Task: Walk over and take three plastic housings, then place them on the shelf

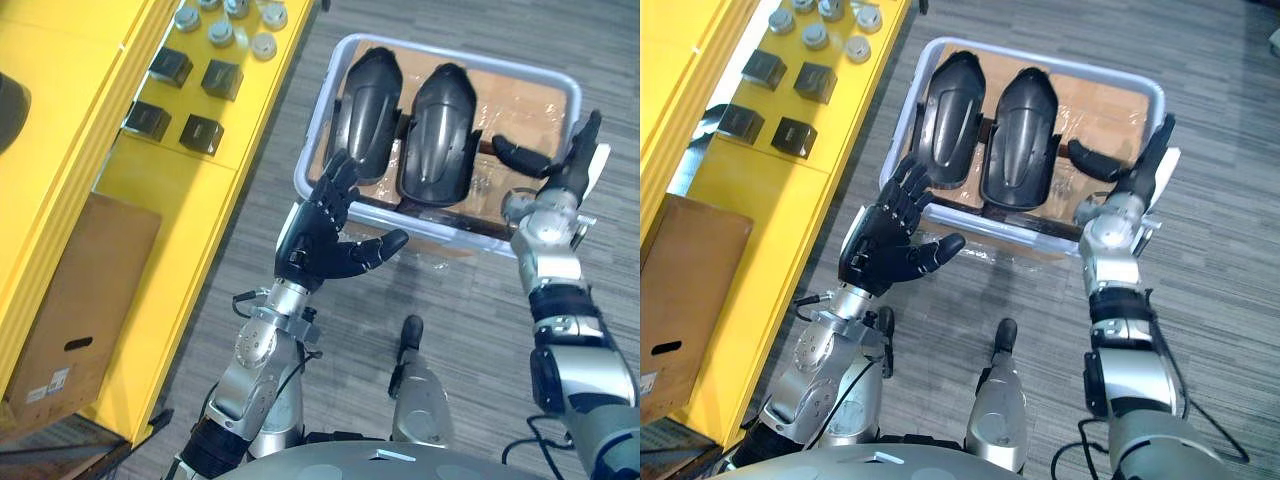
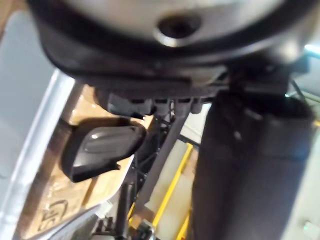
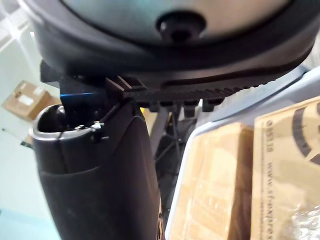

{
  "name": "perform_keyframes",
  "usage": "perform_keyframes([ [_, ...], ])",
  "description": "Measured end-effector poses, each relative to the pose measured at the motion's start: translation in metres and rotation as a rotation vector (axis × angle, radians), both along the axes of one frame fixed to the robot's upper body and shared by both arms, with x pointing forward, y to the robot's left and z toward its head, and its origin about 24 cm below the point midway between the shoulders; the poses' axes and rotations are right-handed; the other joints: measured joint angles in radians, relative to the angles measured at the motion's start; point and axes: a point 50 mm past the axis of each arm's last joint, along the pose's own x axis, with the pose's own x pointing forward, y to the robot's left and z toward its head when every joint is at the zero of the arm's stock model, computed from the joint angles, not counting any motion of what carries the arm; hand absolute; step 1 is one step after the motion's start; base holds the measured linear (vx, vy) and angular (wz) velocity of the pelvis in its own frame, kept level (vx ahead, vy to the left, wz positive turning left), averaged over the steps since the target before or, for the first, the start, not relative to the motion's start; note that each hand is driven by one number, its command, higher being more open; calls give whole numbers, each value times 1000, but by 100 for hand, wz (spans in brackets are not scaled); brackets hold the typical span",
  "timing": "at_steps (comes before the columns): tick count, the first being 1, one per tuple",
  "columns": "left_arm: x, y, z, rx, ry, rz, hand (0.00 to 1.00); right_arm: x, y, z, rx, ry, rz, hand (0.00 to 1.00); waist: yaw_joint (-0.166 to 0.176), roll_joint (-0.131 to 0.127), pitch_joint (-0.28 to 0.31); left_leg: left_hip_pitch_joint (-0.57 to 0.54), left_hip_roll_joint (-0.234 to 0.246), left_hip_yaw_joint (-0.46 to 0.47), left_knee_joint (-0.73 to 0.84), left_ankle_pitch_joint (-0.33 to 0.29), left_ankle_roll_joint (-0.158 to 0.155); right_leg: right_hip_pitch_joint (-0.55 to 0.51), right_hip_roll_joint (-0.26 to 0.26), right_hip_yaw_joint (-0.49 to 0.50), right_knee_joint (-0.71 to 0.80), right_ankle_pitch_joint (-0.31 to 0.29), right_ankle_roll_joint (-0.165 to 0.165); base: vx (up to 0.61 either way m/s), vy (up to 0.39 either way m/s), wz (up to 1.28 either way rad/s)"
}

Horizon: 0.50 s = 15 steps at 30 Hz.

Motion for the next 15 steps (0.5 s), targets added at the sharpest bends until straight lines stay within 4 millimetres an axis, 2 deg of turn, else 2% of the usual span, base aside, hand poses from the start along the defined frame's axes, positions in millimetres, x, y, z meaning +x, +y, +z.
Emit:
perform_keyframes([
  [5,-1,-4,-15,-7,74,-11,100,11,-13,28,-88,34,10,100,22,34,33,-32,-13,-30,1,16,7,-23,-9,-23,25,-1,0,-20,9,16],
  [9,-1,-6,-22,-7,107,-11,100,16,-10,28,-112,81,36,100,34,35,33,-40,-17,-42,0,23,8,-35,-15,-40,54,-6,-4,-20,7,11],
  [12,-1,-7,-22,-9,108,-10,100,18,-19,36,-141,142,30,100,43,37,34,-55,-29,-46,-6,38,11,-54,-29,-47,67,-11,-1,-33,8,10],
  [15,-1,-6,-23,-11,115,1,100,17,-28,35,-134,214,23,100,50,46,42,-58,-30,-48,-17,51,9,-60,-30,-50,69,-11,-1,-52,-9,2],
])
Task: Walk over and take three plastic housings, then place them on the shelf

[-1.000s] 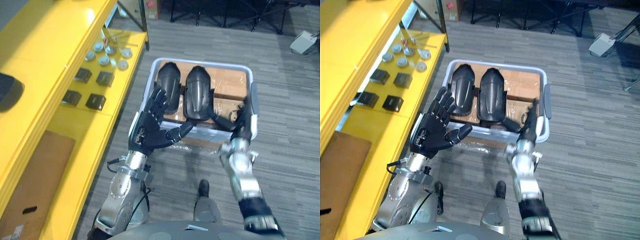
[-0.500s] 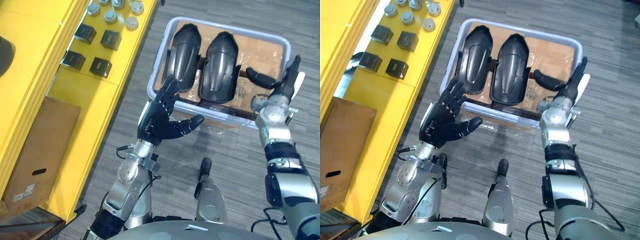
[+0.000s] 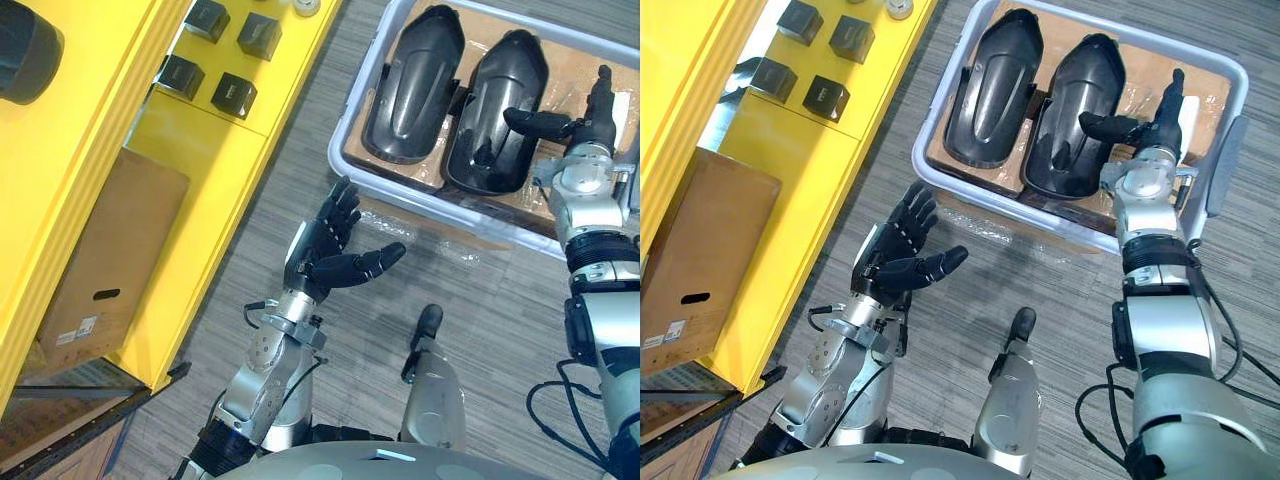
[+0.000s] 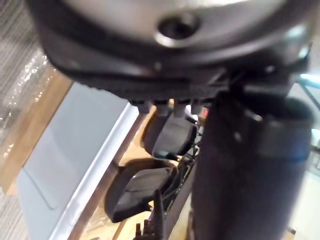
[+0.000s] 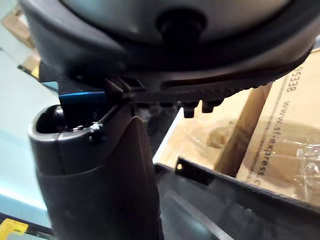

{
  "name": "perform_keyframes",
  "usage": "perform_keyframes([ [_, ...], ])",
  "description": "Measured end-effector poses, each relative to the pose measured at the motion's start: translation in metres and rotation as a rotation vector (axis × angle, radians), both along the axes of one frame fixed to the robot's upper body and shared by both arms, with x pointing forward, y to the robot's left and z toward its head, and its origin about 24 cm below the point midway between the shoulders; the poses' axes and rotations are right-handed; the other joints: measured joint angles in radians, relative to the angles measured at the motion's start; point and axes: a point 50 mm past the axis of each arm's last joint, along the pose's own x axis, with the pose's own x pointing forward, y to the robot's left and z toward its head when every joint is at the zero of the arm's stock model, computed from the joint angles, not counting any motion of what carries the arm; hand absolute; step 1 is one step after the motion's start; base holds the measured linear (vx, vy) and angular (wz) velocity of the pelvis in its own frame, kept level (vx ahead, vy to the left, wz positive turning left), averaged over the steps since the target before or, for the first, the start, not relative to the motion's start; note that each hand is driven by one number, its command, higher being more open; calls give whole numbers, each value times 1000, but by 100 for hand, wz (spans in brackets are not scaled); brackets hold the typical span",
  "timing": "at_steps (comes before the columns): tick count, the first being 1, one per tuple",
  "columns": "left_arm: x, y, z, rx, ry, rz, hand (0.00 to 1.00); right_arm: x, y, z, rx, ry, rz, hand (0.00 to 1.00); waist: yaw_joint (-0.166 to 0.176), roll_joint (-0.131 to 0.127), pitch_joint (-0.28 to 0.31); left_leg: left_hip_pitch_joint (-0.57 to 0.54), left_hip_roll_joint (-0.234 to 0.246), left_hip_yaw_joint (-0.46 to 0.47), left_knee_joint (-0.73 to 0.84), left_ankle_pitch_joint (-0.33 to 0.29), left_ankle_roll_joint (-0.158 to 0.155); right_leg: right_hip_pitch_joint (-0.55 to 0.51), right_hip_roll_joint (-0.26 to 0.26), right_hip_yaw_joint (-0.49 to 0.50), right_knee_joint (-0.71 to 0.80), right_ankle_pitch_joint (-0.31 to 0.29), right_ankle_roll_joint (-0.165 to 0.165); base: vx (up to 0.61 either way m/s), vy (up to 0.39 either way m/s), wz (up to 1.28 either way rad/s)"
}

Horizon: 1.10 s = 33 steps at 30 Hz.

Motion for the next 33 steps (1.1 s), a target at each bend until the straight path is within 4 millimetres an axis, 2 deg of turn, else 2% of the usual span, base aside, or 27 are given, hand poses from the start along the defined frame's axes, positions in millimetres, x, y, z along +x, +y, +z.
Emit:
perform_keyframes([
  [2,0,0,-1,0,6,5,100,0,-1,-6,4,59,15,100,0,0,0,-4,2,0,-1,3,-2,-4,2,0,0,-1,-1,-45,-31,-3],
  [3,0,0,-2,1,11,7,100,0,-2,-12,-5,112,24,0,-2,0,0,-4,3,0,-1,6,-2,-4,3,0,0,-2,-1,-39,-26,-1],
  [5,0,0,-2,1,12,10,100,2,0,-14,-65,169,45,0,-5,0,0,-4,3,0,-2,9,-3,-4,3,0,1,-2,-1,-40,-18,0],
  [8,0,0,-2,1,11,10,100,-2,-9,-10,-164,250,7,0,-3,0,1,-4,4,-4,-11,17,-3,-4,4,-5,1,-3,-3,-50,-21,5],
  [12,0,2,-3,4,18,15,100,-3,-14,-2,-290,359,-55,0,-1,-5,3,12,7,-16,-56,50,-8,-1,8,-17,1,-4,-6,-24,-35,8],
  [16,-1,1,-3,3,20,11,100,-5,-17,-3,-353,425,-109,0,7,-8,5,50,9,-15,-115,82,-13,13,8,-20,1,-7,-11,3,-23,3],
  [19,-1,3,-4,4,25,13,100,-7,-18,-20,-286,517,-161,0,7,-14,6,79,13,-11,-172,110,-16,16,10,-24,0,-9,-15,22,-31,2],
  [21,-2,3,-5,1,32,14,100,-7,-17,-21,-271,504,-186,0,5,-14,6,95,14,-4,-197,122,-16,18,10,-21,0,-9,-15,0,0,0],
  [26,-6,8,-13,-28,80,34,100,-19,-32,-33,-175,539,-294,0,5,-15,6,136,16,0,-261,156,-18,28,10,-23,0,-9,-15,0,0,0],
  [30,-7,19,-16,-39,105,71,100,-27,-41,-40,-101,537,-348,0,-9,-16,6,161,18,2,-302,182,-18,35,11,-23,0,-10,-15,0,0,0],
  [33,-8,25,-19,-34,117,90,100,-32,-45,-48,-108,537,-381,0,-18,-19,6,183,19,5,-323,187,-18,47,11,-21,-2,-10,-14,0,0,0],
])
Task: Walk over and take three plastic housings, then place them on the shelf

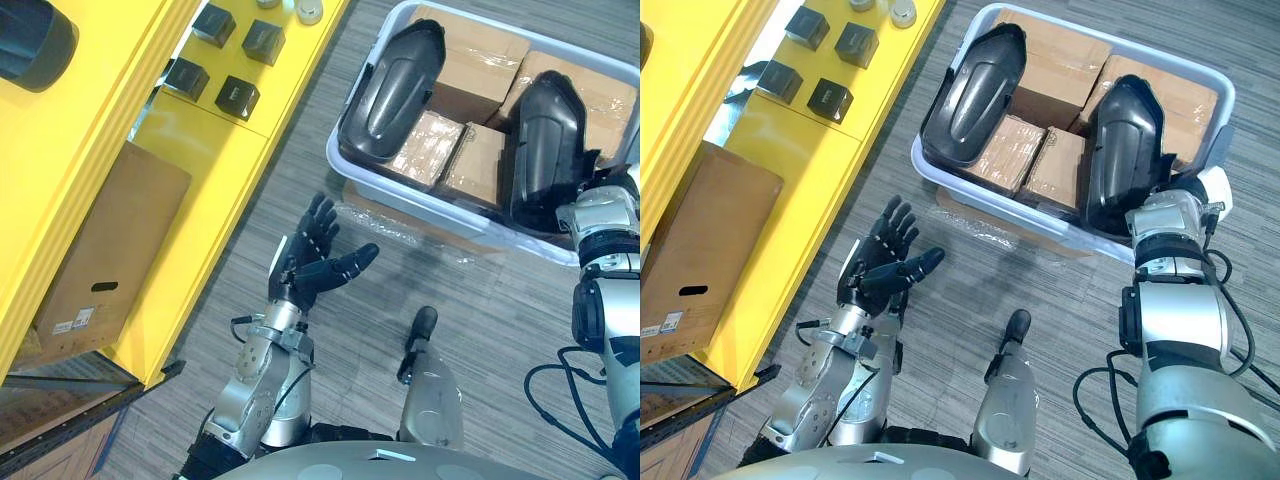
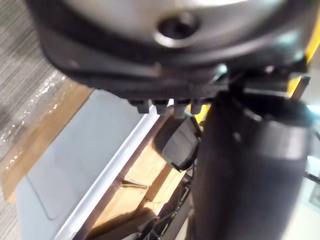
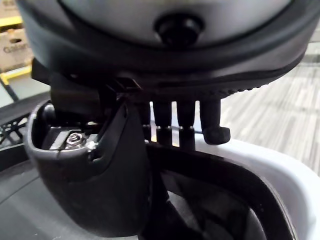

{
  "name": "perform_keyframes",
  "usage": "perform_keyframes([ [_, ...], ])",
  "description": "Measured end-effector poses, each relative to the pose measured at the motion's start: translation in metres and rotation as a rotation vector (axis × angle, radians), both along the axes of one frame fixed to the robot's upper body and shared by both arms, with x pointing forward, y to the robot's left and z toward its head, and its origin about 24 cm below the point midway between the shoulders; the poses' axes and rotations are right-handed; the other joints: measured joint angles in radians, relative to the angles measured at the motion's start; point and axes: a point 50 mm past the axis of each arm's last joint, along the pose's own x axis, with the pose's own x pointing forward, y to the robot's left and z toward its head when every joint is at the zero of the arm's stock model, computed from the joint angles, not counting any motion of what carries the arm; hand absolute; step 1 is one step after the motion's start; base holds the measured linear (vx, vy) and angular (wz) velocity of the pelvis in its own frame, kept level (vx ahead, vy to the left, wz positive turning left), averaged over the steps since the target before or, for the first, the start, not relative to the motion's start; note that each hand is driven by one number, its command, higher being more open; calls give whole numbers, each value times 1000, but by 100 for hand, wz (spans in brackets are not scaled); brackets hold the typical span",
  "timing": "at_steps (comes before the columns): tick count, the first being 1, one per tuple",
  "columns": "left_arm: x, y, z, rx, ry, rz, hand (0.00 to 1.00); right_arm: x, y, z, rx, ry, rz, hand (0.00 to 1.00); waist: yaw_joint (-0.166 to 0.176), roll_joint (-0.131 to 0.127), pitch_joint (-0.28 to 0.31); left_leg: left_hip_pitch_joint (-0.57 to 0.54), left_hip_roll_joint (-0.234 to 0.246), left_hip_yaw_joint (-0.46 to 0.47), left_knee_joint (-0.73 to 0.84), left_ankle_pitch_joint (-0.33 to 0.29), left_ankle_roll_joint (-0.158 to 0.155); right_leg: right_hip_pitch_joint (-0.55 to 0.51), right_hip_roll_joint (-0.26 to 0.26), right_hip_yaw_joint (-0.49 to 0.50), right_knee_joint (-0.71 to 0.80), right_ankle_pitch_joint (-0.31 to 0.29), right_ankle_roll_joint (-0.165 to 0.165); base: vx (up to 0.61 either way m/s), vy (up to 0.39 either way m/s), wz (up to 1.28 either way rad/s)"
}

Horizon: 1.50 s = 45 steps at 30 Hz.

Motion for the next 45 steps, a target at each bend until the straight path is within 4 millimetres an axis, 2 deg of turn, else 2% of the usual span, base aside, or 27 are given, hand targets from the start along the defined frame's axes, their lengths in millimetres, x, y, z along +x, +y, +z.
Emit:
perform_keyframes([
  [5,-1,2,3,8,-18,-8,100,-1,0,2,-57,-112,-5,0,-10,-3,0,41,7,11,-40,17,-1,23,8,7,-18,2,3,-3,-21,-6],
  [7,-2,4,11,4,-51,-8,100,1,5,12,-121,-190,33,0,-11,-8,0,58,14,23,-50,19,-4,29,14,15,-19,3,2,26,-31,-15],
  [11,3,7,31,-4,-145,-10,100,4,28,47,-286,-424,159,0,-34,-16,-5,114,21,48,-67,16,-6,66,22,32,-37,4,4,40,-29,-16],
  [13,8,6,40,-7,-185,-22,100,2,42,53,-364,-499,209,0,-45,-29,-19,131,22,53,-67,6,-6,85,26,34,-50,4,4,39,-14,-11],
  [14,11,6,42,-5,-192,-29,100,2,51,49,-375,-523,235,0,-52,-41,-44,131,24,56,-67,3,-8,87,28,35,-59,5,5,74,-23,-12],
  [16,18,6,46,-25,-171,-53,100,1,76,29,-391,-538,318,0,-57,-77,-102,154,32,81,-67,-14,-13,99,38,54,-74,7,5,111,-24,-26],
  [17,20,5,48,-33,-165,-62,100,0,81,24,-390,-538,336,0,-57,-84,-109,166,34,86,-67,-19,-14,110,39,56,-78,7,5,96,-17,-24],
  [19,26,1,50,-36,-146,-83,100,-6,100,4,-379,-536,391,0,-73,-105,-159,182,35,93,-67,-32,-15,138,43,56,-109,9,7,65,-11,-7],
  [23,36,-9,50,-79,-72,-95,100,-11,122,-13,-328,-551,441,0,-85,-106,-195,222,36,110,-68,-48,-18,175,45,65,-129,9,8,42,-6,-11],
  [27,49,-21,32,-113,99,-65,100,-16,146,-25,-313,-551,512,0,-96,-106,-242,250,39,131,-68,-60,-19,197,50,81,-146,14,9,16,-9,-13],
  [29,52,-22,24,-127,154,-40,100,-16,161,-29,-294,-562,556,0,-112,-110,-250,265,38,136,-68,-63,-19,212,50,82,-154,17,9,5,-4,-9],
  [31,53,-25,17,-141,208,-10,100,-19,170,-39,-264,-558,588,0,-113,-113,-271,271,38,140,-68,-67,-19,220,50,84,-162,20,9,-12,-3,-4],
  [37,60,-23,10,-113,272,77,100,-22,198,-52,-220,-548,693,0,-111,-118,-289,286,38,141,-68,-68,-20,241,51,82,-177,27,8,-17,-1,0],
  [45,62,-22,8,-107,284,89,100,-28,225,-67,-169,-521,809,0,-110,-135,-314,292,35,139,-68,-68,-19,258,50,80,-196,36,9,0,0,0],
])
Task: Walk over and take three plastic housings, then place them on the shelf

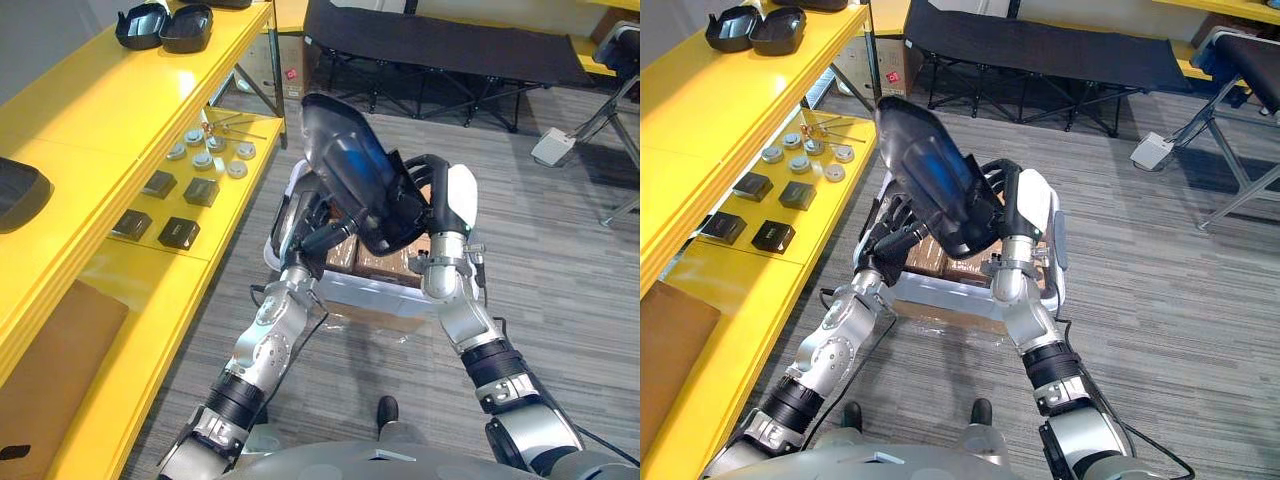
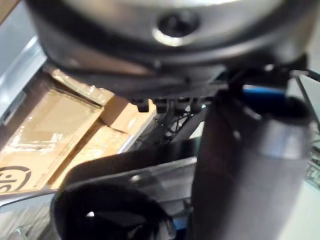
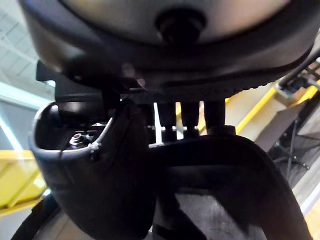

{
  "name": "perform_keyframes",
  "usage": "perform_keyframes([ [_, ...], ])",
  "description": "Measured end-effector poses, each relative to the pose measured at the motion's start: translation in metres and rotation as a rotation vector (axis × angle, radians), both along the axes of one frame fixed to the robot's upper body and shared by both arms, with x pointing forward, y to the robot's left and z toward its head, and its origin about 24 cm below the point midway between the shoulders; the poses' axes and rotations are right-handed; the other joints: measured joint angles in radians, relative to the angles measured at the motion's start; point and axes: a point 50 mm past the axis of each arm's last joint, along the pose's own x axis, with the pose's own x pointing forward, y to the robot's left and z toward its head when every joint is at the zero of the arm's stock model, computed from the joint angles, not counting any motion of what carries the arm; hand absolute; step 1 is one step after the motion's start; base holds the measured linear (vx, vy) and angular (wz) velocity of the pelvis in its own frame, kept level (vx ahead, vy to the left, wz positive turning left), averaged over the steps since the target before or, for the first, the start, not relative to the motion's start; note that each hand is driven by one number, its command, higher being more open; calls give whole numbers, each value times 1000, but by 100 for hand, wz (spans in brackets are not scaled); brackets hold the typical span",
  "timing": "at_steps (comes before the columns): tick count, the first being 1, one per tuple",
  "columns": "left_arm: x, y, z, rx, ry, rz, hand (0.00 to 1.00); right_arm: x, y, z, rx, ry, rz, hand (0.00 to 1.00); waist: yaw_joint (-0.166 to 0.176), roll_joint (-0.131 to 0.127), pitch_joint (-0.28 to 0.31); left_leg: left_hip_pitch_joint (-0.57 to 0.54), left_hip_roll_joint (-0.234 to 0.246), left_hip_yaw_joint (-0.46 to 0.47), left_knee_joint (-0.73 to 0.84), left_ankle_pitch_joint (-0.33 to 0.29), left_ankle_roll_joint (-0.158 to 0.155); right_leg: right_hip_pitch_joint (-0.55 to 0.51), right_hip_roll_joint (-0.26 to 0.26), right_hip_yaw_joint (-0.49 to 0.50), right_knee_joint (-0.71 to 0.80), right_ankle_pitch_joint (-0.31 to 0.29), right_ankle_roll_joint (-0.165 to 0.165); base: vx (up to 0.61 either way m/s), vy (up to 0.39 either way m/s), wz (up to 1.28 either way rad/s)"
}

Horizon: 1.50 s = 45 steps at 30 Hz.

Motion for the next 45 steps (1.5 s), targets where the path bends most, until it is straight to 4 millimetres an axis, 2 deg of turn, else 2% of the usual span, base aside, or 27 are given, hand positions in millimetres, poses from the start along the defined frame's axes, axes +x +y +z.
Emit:
perform_keyframes([
  [5,1,-6,3,-22,-2,-3,100,-5,12,-7,-11,12,79,0,2,0,-2,8,0,0,0,-2,0,8,0,-2,0,0,0,-7,1,0],
  [9,0,-7,0,-23,12,-1,100,-8,13,-12,-5,30,85,0,2,-3,-10,7,0,0,0,-2,0,8,0,-3,0,0,0,0,0,0],
  [10,0,-6,-2,-29,19,-1,0,-8,14,-13,-4,34,87,0,0,-6,-14,7,0,0,0,-2,0,8,0,-4,0,0,0,0,0,0],
  [21,1,-4,-10,-121,68,11,0,-19,25,-27,14,57,142,0,-4,-17,-47,8,0,0,0,-2,0,9,-1,-9,-1,0,0,-3,0,0],
  [24,5,7,-14,-149,82,67,0,-25,33,-28,23,24,197,0,-9,-19,-48,8,0,0,2,-3,0,10,-1,-9,-1,0,0,0,0,0],
  [28,5,7,-15,-215,100,61,0,-27,38,-26,38,5,209,0,1,-20,-49,8,0,-3,9,-6,-1,16,-2,-13,-2,0,0,-20,2,3],
  [35,5,5,-13,-267,83,26,0,-30,38,-24,51,-35,212,0,-7,-25,-53,8,0,-4,10,-7,-1,16,-2,-16,-2,-1,-2,-2,0,1],
  [36,5,5,-13,-266,81,24,0,-30,37,-24,52,-37,209,100,-9,-25,-53,8,0,-3,10,-7,-1,16,-2,-16,-2,-1,-2,0,0,0],
  [41,5,3,-12,-258,69,21,0,-32,37,-24,56,-47,215,100,-13,-25,-53,8,0,-3,11,-10,-1,16,-2,-16,-2,-2,-2,0,0,0],
  [45,6,2,-8,-136,11,24,0,-35,35,-29,57,-27,206,100,-11,-25,-53,8,0,-2,14,-13,0,16,-2,-16,-2,-3,-3,0,0,0],
])
